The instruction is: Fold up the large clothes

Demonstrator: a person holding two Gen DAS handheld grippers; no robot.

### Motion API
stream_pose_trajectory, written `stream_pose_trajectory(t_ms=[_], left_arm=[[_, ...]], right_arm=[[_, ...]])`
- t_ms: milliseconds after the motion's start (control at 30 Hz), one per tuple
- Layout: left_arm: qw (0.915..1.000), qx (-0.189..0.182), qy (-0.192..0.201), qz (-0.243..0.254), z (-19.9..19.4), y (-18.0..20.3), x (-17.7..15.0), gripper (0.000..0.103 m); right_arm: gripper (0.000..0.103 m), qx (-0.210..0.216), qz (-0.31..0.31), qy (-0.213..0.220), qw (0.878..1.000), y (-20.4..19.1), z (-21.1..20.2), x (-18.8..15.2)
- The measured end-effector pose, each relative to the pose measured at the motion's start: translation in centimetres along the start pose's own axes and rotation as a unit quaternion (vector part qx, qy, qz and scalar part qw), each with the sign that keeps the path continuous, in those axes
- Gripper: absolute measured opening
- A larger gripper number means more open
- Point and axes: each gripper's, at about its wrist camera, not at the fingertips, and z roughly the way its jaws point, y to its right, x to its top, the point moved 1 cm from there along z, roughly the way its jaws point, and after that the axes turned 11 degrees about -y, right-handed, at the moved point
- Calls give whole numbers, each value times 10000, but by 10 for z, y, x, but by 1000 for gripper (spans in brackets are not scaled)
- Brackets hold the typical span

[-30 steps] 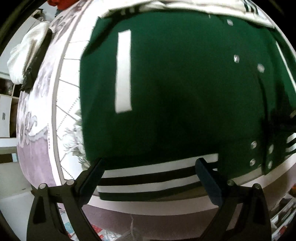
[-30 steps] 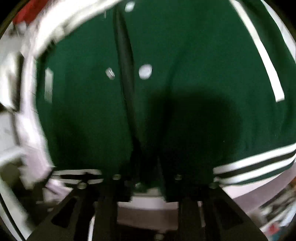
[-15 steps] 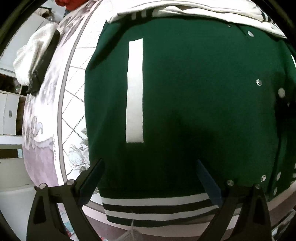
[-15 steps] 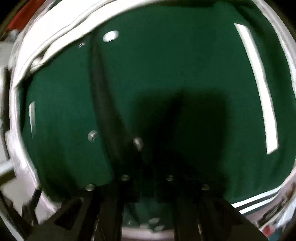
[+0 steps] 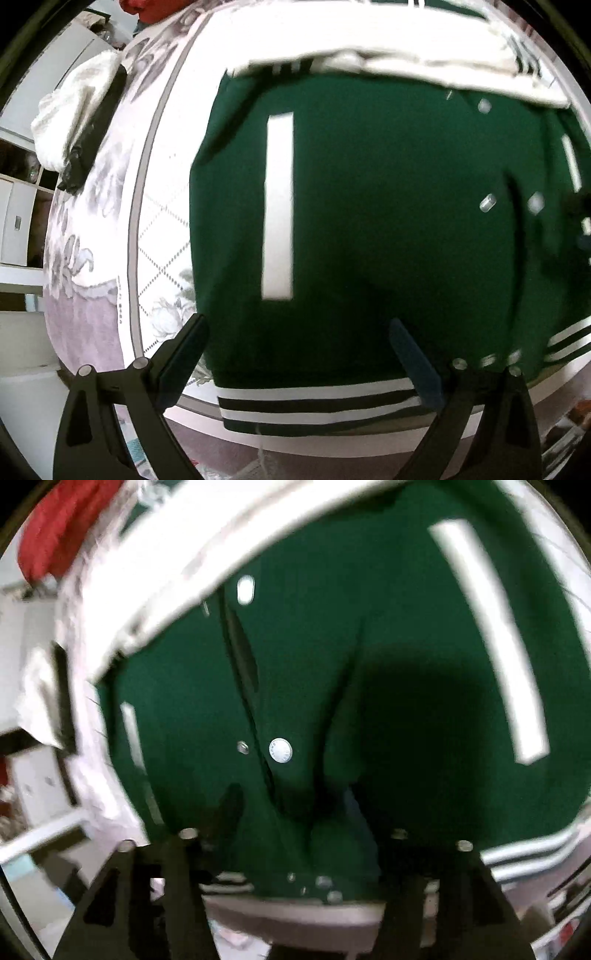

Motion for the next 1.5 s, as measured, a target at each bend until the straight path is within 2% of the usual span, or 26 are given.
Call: stream_pose_trajectory(t_ms=[100,167,200,233,267,300,367,467,500,567,600,667,767,833,900,933,967,1133,1200,1300,1367,1500], left_arm=[[9997,-121,196,-42,-22,22,10,101],[9995,-179,256,-50,-31,43,17,101],[9994,-201,264,-76,-34,55,21,101],[9994,-204,271,-100,-35,68,25,101],[9994,-159,273,-113,-35,79,29,101],[9995,-66,259,-137,-33,91,32,101],[9992,160,236,-289,-24,111,38,101],[9956,785,-63,-513,1,133,45,101],[9940,846,-222,-653,11,135,45,101],[9898,923,-464,-976,27,131,43,101],[9883,901,-467,-1135,30,129,41,102],[9852,986,-442,-1329,33,128,40,103],[9817,1226,-449,-1390,32,134,40,103],[9788,1348,-488,-1460,29,136,40,103],[9777,1373,-498,-1508,22,137,40,103],[9777,1372,-463,-1523,16,138,40,103],[9774,1397,-373,-1540,5,140,39,103],[9788,1529,103,-1357,-62,182,28,103],[9800,1693,196,-1031,-80,218,19,103],[9800,1913,272,-471,-93,284,4,103],[9764,2120,420,12,-96,337,-7,103],[9686,2273,630,784,-86,419,-24,103]], right_arm=[[63,-129,198,273,9993,38,-51,-14],[63,-368,400,473,9974,72,-85,-20],[63,-456,473,532,9964,76,-85,-12],[63,-531,524,549,9957,84,-85,-3],[63,-576,558,550,9953,116,-106,8],[63,-591,601,598,9946,138,-110,24],[63,-543,555,665,9948,160,-111,50],[63,-426,263,804,9955,166,-101,105],[63,-374,186,770,9962,184,-112,119],[63,-112,-107,652,9978,184,-103,150],[61,-137,-257,588,9978,176,-91,162],[17,-600,-375,597,9957,187,-86,181],[11,-19,-25,361,9993,219,-86,197],[14,-284,-387,194,9987,208,-87,199],[31,-537,-710,-27,9960,196,-88,195],[52,-580,-814,-120,9949,194,-92,190],[66,-568,-883,-182,9943,193,-94,188],[68,-398,-1161,-473,9913,218,-126,149],[68,-457,-1095,-510,9916,242,-143,134],[68,-784,-900,-390,9921,279,-167,113],[68,-962,-730,-285,9923,312,-188,103],[68,-1070,-236,-133,9939,360,-207,89]])
